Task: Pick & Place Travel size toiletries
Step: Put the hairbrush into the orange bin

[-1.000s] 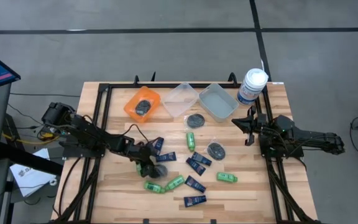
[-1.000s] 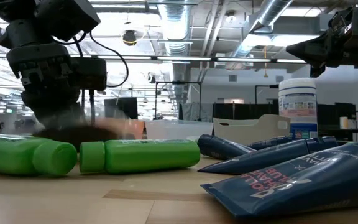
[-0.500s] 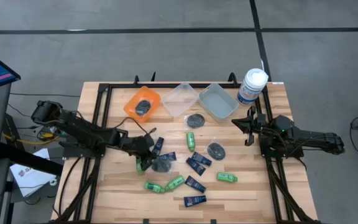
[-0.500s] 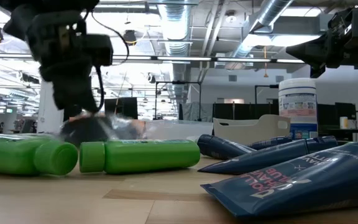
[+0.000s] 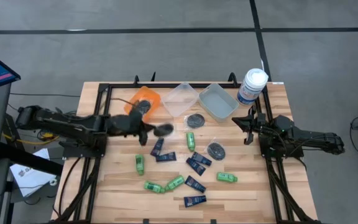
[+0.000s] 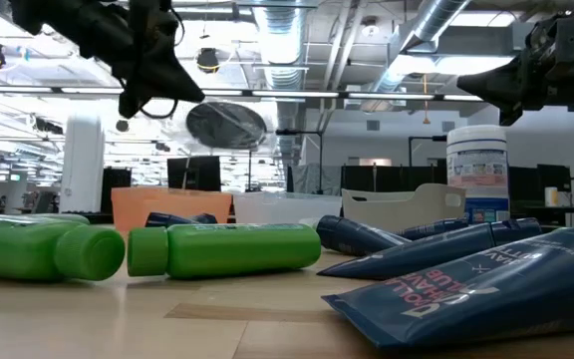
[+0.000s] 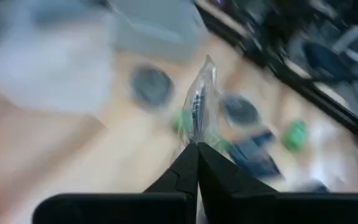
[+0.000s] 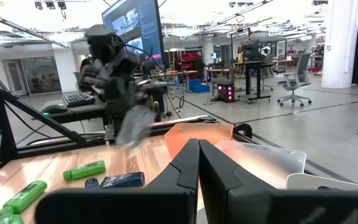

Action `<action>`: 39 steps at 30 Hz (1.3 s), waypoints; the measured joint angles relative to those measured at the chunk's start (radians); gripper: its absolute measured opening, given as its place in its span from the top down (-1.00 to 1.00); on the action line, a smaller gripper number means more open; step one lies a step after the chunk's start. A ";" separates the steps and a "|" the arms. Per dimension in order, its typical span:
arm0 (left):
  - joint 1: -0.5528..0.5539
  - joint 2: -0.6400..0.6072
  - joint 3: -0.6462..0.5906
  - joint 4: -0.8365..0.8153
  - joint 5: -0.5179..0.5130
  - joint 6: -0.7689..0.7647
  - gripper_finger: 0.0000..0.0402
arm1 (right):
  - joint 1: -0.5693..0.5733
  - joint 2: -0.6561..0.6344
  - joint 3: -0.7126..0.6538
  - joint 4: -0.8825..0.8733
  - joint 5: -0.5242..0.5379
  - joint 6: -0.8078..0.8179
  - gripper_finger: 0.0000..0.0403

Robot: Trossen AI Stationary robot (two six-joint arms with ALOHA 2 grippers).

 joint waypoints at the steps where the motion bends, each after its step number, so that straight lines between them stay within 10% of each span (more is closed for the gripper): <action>1: 0.023 -0.015 0.000 -0.001 -0.019 0.022 1.00 | 0.000 0.000 0.000 0.000 0.001 0.000 1.00; 21: 0.555 -0.068 -0.006 -0.015 -0.055 0.312 1.00 | 0.000 0.000 0.000 0.000 0.001 0.003 1.00; 39: 0.577 -0.068 -0.163 -0.013 -0.030 0.166 1.00 | 0.000 0.000 0.000 0.000 0.001 0.003 1.00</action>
